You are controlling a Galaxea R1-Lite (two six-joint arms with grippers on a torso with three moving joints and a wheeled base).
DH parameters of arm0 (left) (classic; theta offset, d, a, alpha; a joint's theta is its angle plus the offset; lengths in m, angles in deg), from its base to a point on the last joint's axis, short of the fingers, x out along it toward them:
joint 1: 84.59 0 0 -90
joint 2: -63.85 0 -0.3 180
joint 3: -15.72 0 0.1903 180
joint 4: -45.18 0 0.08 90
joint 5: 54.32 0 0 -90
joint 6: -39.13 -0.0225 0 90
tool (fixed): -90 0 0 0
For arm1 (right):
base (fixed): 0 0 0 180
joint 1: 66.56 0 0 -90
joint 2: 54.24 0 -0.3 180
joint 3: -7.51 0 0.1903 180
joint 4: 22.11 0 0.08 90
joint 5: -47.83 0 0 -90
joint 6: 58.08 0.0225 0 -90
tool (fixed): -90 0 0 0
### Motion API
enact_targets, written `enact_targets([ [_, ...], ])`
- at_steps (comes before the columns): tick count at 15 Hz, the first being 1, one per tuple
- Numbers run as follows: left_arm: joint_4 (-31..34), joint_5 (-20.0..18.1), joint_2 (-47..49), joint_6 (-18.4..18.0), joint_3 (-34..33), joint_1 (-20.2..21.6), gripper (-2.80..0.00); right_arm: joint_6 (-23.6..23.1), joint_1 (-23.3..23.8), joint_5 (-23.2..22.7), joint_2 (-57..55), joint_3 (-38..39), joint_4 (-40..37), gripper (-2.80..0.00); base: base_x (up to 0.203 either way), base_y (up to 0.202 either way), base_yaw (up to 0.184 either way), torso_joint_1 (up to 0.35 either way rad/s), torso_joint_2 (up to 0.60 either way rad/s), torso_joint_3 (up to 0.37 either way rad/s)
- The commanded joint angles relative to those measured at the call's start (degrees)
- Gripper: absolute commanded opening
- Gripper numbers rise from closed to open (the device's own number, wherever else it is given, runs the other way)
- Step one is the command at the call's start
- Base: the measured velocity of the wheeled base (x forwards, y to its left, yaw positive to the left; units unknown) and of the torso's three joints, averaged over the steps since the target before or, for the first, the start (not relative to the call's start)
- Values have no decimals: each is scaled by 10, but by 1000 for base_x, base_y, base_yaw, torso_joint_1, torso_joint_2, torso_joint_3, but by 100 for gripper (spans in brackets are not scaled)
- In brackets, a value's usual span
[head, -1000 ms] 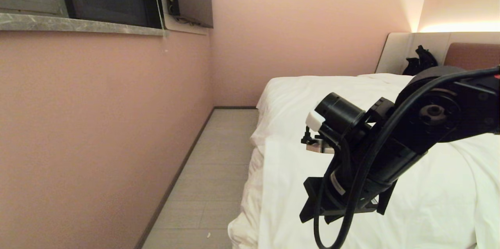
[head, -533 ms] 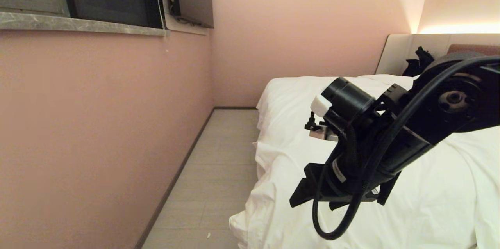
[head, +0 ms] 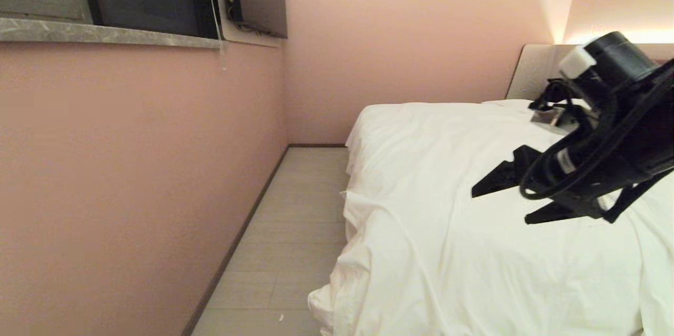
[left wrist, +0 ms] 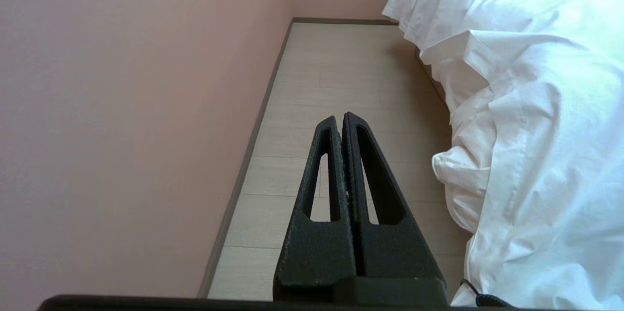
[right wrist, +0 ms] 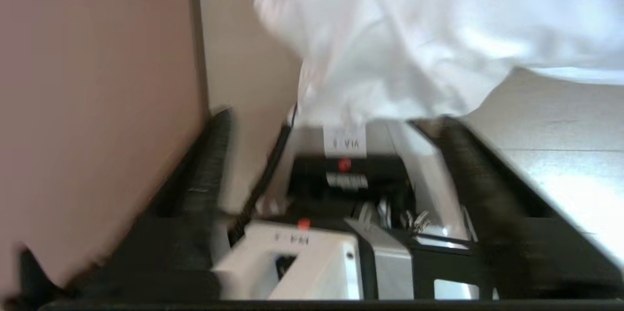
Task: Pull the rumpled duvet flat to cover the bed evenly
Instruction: Flatten the corners of the folded blanket
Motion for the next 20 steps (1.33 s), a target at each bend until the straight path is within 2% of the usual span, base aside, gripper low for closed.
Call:
enact_targets([
  [1, 0, 0, 0, 0, 0, 0, -280, -1, 80, -4, 71, 23, -1, -280, 0, 0, 0, 0, 0, 0],
  [4, 0, 0, 0, 0, 0, 0, -280, -3, 163, -5, 127, 52, 5, -280, 0, 0, 0, 0, 0, 0],
  [6, 0, 0, 0, 0, 0, 0, -280, -3, 198, -3, 163, 76, 20, -280, 0, 0, 0, 0, 0, 0],
  [8, 0, 0, 0, 0, 0, 0, -280, -8, 209, 0, 192, 94, 33, -280, 0, 0, 0, 0, 0, 0],
  [11, 0, 0, 0, 0, 0, 0, -280, -28, 217, 9, 301, 122, 50, -280, 0, 0, 0, 0, 0, 0],
  [13, 0, 0, 0, 0, 0, 0, -280, -53, 218, 62, 399, 133, 63, -280, 0, 0, 0, 0, 0, 0],
  [16, 0, 0, 0, 0, 0, 0, -280, -76, 219, 136, 480, 151, 72, -280, 0, 0, 0, 0, 0, 0],
  [20, 0, 0, 0, 0, 0, 0, -280, -122, 219, 136, 619, 220, 91, -280, 0, 0, 0, 0, 0, 0],
])
